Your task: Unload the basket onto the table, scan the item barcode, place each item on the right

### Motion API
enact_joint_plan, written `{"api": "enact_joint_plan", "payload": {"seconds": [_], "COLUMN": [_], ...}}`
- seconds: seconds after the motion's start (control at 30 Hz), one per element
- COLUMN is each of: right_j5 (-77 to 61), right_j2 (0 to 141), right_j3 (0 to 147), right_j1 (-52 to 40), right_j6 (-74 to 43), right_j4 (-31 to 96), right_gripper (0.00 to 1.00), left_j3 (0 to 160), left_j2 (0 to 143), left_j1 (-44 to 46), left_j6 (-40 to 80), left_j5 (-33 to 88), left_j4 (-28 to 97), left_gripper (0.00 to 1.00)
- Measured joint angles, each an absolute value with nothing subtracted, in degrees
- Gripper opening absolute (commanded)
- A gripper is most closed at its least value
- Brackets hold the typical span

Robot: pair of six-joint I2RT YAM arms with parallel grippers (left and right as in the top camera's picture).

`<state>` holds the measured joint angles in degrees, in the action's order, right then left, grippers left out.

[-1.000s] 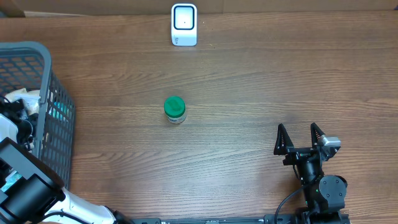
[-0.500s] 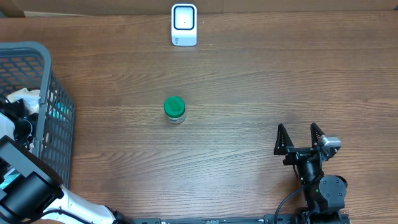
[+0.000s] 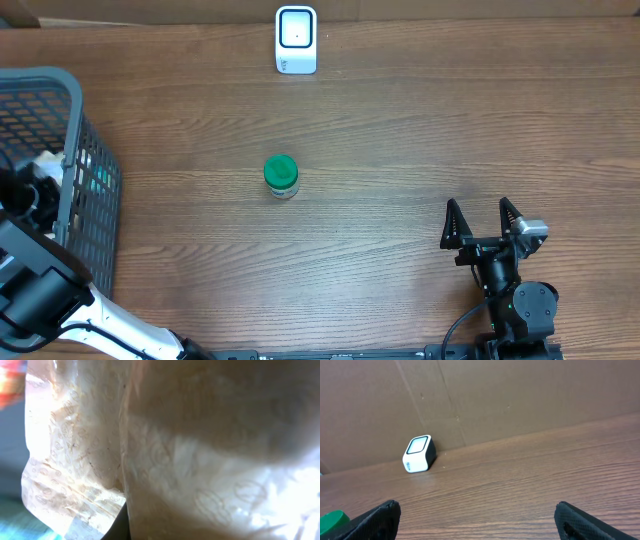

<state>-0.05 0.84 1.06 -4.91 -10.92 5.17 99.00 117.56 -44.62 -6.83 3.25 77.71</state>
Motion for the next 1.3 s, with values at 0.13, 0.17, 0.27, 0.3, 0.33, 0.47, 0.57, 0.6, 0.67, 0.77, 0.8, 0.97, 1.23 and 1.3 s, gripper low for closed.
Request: {"api": "enact_joint_plan", "payload": {"seconds": [0.13,0.17,0.27,0.3,0.33,0.47,0.57,0.6,0.67,0.77,0.8,0.97,1.23,1.3], "right_j5": [0.0,0.0,0.0,0.0,0.0,0.0,0.0,0.0,0.0,0.0,0.0,0.0,0.0,0.0], "right_j2": [0.8,0.8,0.8,0.8,0.8,0.8,0.8,0.8,0.8,0.8,0.8,0.8,0.8,0.8], "right_j3": [1.0,1.0,1.0,1.0,1.1,1.1,1.0,1.0,1.0,1.0,1.1,1.0,1.0,1.0], "right_j1": [-4.9,-4.9,-4.9,-4.9,-4.9,-4.9,-4.9,-4.9,-4.9,-4.9,-4.9,-4.9,-4.9,-4.9], "right_j6": [-10.9,-10.9,-10.9,-10.9,-10.9,-10.9,-10.9,-10.9,-10.9,-10.9,-10.9,-10.9,-10.9,-10.9], "right_j4": [5.1,5.2,5.1,5.1,5.1,5.1,5.1,5.1,5.1,5.1,5.1,5.1,5.1,5.2], "right_gripper": [1.0,1.0,1.0,1.0,1.0,1.0,1.0,1.0,1.0,1.0,1.0,1.0,1.0,1.0], "left_j3": [106.5,108.2,111.4,112.4,113.0,115.4,116.6,116.8,117.1,117.5,117.7,117.9,117.3,116.5], "left_j2": [117.6,117.5,117.2,116.7,116.2,111.6,105.8,103.9,99.3,93.1,91.1,85.3,84.4,84.5], "left_j1": [-44.6,-44.6,-44.6,-44.6,-44.6,-44.6,-44.6,-44.6,-44.6,-44.6,-44.5,-41.0,-18.8,-12.0], "left_j6": [-5.8,-5.8,-5.5,-5.3,-5.0,-4.1,-3.1,-2.7,-1.3,1.1,1.6,3.1,3.7,4.5], "left_j5": [4.1,4.6,6.4,7.4,8.0,11.2,13.5,14.1,15.6,20.1,22.7,33.6,36.7,35.3], "left_j4": [83.1,84.2,85.8,85.9,85.9,85.3,84.0,83.4,82.6,82.1,82.1,82.7,82.8,81.4], "left_gripper": [0.04,0.04,0.04,0.05,0.04,0.04,0.04,0.04,0.04,0.04,0.04,0.04,0.04,0.04]}}
